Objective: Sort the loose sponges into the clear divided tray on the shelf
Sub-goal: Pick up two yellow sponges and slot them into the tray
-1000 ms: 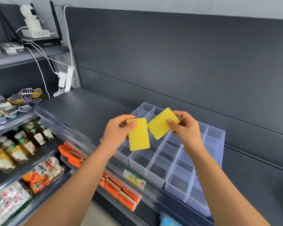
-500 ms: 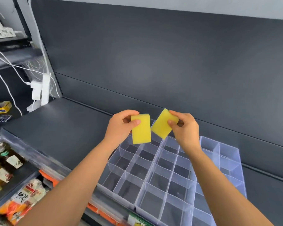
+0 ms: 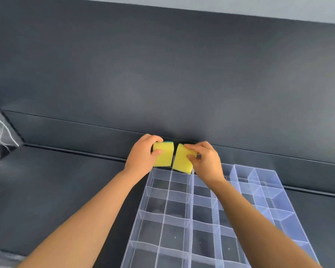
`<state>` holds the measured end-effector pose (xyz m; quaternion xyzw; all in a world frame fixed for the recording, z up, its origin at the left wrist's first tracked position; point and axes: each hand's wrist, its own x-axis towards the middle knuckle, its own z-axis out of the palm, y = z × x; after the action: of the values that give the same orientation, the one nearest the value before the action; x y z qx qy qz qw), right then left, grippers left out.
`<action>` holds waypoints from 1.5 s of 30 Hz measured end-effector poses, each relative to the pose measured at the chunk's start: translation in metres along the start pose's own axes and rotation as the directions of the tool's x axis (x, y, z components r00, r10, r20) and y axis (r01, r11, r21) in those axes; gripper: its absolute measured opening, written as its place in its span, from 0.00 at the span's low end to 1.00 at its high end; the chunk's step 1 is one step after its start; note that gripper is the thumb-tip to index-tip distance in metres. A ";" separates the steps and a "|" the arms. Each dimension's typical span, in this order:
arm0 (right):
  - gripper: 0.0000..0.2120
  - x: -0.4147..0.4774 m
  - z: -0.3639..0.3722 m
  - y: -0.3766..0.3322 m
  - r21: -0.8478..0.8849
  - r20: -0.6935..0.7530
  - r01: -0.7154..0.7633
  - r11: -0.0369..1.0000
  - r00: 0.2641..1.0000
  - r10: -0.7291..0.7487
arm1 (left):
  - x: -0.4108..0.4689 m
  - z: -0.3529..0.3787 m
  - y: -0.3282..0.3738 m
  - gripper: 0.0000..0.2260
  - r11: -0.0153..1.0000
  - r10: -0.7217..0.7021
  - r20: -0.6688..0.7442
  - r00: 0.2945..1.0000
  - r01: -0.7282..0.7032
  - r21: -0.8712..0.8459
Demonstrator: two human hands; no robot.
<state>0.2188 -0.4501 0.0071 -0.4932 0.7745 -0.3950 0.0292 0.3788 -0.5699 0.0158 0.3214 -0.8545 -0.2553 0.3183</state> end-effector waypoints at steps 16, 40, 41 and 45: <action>0.11 -0.008 0.024 0.009 -0.311 -0.016 0.114 0.944 0.992 -0.125 | 0.010 0.019 -0.028 0.12 0.985 0.086 0.216 0.973 -0.116 0.128; 0.18 -0.025 0.009 0.012 -0.494 0.062 0.068 0.867 0.997 -0.043 | -0.003 0.013 -0.011 0.09 0.837 0.344 0.172 0.923 -0.384 0.389; 0.18 -0.028 0.005 0.015 -0.504 0.062 0.060 0.861 0.998 -0.033 | -0.003 0.013 -0.006 0.09 0.821 0.367 0.170 0.915 -0.404 0.402; 0.18 -0.049 -0.024 0.032 -0.568 0.055 0.020 0.823 0.998 0.013 | -0.007 0.018 0.021 0.07 0.755 0.437 0.193 0.879 -0.475 0.452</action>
<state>0.2099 -0.3910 -0.0135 -0.4919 0.8549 -0.1326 -0.0977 0.3623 -0.5466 0.0141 0.1633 -0.9542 0.0412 0.2472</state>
